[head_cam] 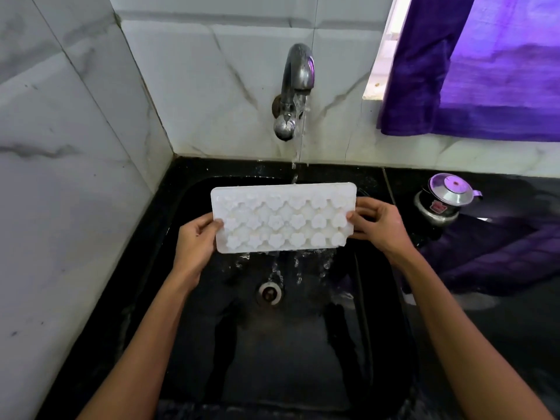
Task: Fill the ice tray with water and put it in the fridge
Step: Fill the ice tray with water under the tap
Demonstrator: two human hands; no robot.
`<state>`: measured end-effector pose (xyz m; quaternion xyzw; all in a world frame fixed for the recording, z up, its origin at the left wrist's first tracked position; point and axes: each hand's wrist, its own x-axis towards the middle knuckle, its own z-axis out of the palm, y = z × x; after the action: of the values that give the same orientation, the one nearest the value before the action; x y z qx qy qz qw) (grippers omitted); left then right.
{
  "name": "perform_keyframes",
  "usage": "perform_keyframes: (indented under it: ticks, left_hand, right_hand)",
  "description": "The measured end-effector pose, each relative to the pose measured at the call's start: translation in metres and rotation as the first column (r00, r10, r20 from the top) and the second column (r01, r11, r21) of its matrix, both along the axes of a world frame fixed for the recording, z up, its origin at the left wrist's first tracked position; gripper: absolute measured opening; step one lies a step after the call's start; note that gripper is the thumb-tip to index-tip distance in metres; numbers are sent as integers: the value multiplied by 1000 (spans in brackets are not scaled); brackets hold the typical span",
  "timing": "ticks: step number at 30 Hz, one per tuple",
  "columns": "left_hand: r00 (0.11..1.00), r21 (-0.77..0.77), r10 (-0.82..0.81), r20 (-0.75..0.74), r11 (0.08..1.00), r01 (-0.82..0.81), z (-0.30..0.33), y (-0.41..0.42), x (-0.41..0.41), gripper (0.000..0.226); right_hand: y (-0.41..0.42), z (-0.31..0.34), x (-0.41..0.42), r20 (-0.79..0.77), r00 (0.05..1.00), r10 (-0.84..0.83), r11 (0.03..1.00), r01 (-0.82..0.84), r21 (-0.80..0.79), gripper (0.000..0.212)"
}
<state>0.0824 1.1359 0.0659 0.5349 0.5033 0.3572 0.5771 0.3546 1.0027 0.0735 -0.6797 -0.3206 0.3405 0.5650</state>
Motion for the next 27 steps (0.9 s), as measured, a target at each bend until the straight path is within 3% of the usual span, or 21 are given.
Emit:
perform_keyframes:
  ticks: [7, 9, 12, 15, 18, 21, 25, 27]
  left_hand:
    - [999, -79, -29, -41, 997, 26, -43, -20, -14, 24]
    - [1000, -181, -13, 0, 983, 13, -51, -31, -17, 30]
    - [982, -460, 123, 141, 887, -45, -63, -43, -21, 41]
    - [959, -641, 221, 179, 766, -57, -77, -52, -31, 56]
    - [954, -708, 247, 171, 704, -56, -81, -62, -31, 59]
    - [971, -699, 221, 94, 709, -94, -79, -69, -28, 39]
    - [996, -704, 60, -63, 705, -87, -80, -65, -33, 32]
    - [996, -729, 65, -58, 679, -87, -75, -62, -36, 30]
  right_hand:
    - [-25, -48, -17, 192, 981, -11, 1000, 13, -6, 20]
    - [-32, -65, -26, 211, 977, -20, 999, 28, -35, 22]
    - [-43, -91, -38, 177, 981, -82, 995, 91, -45, 34]
    - [-53, -110, -42, 198, 978, -72, 995, 83, -49, 40]
    - [-67, -121, -49, 315, 949, -1, 997, 27, -77, 47]
    - [-79, -126, -55, 451, 892, 37, 997, -2, -76, 58]
    - [-73, -125, -55, 573, 810, 124, 991, -75, -108, 37]
    - [-69, -122, -54, 598, 782, 175, 984, -117, -135, 26]
